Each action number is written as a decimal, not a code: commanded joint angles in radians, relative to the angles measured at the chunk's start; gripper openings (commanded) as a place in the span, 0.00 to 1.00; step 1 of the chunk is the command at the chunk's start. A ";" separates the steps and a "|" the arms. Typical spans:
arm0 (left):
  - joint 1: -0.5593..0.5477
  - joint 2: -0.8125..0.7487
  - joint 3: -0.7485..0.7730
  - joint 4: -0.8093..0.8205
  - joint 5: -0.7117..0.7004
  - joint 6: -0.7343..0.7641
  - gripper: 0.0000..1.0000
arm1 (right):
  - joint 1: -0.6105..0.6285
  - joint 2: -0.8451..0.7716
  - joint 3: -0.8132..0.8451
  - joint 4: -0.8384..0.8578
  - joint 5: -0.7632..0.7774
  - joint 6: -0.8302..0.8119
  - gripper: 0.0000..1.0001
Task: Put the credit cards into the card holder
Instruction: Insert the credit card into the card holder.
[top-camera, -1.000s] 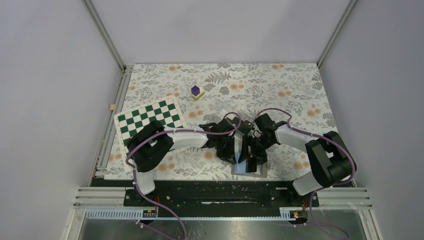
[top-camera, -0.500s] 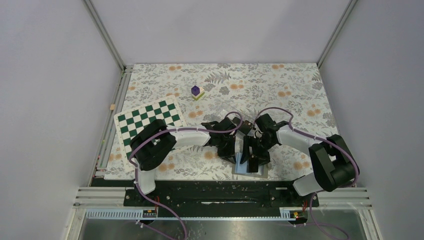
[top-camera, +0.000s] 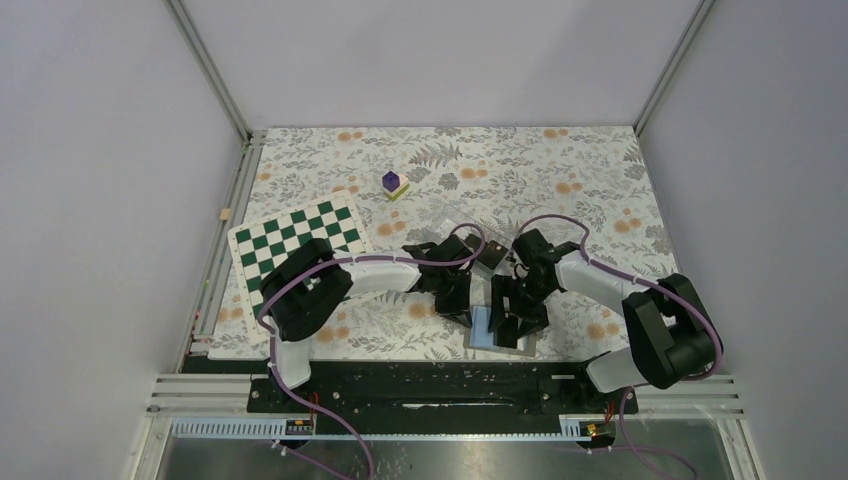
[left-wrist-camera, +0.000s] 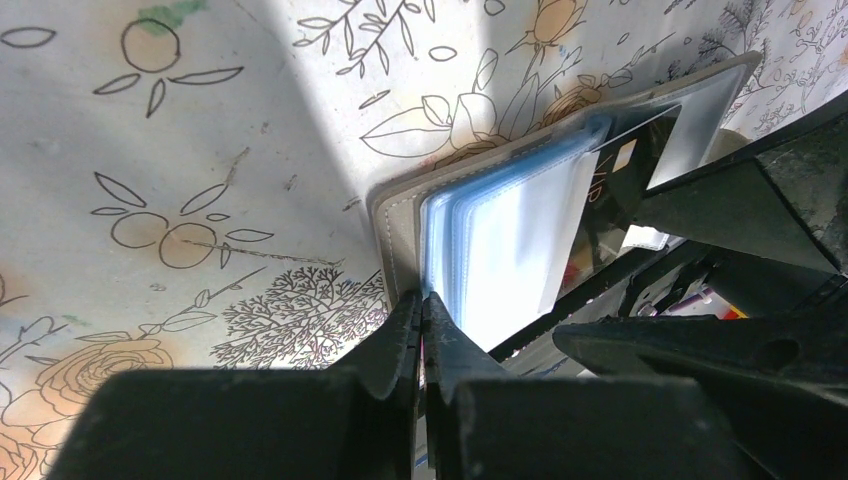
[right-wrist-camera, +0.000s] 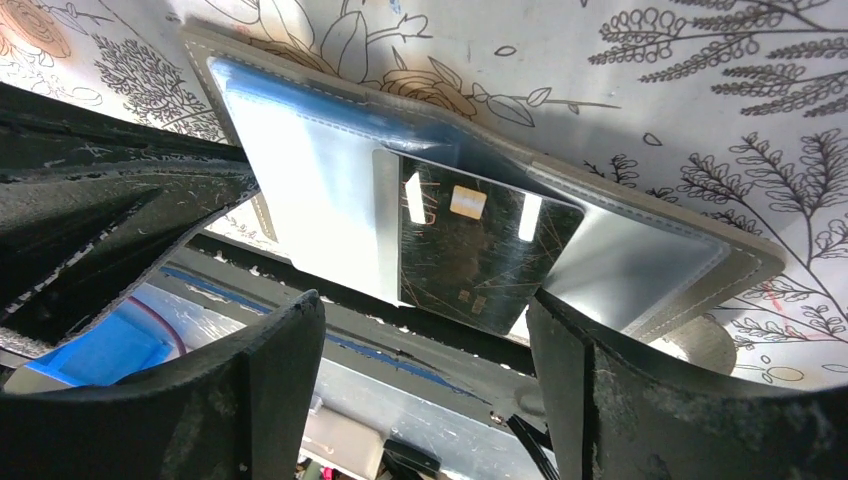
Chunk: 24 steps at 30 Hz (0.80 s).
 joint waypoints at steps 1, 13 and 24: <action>-0.007 0.056 -0.006 -0.042 -0.074 0.025 0.00 | 0.010 -0.012 0.018 -0.027 0.042 -0.022 0.79; -0.014 0.068 0.004 -0.051 -0.069 0.027 0.00 | 0.031 0.061 0.095 0.026 -0.045 -0.010 0.64; -0.016 0.056 0.008 -0.051 -0.061 0.022 0.00 | 0.074 0.103 0.094 0.086 -0.118 0.061 0.30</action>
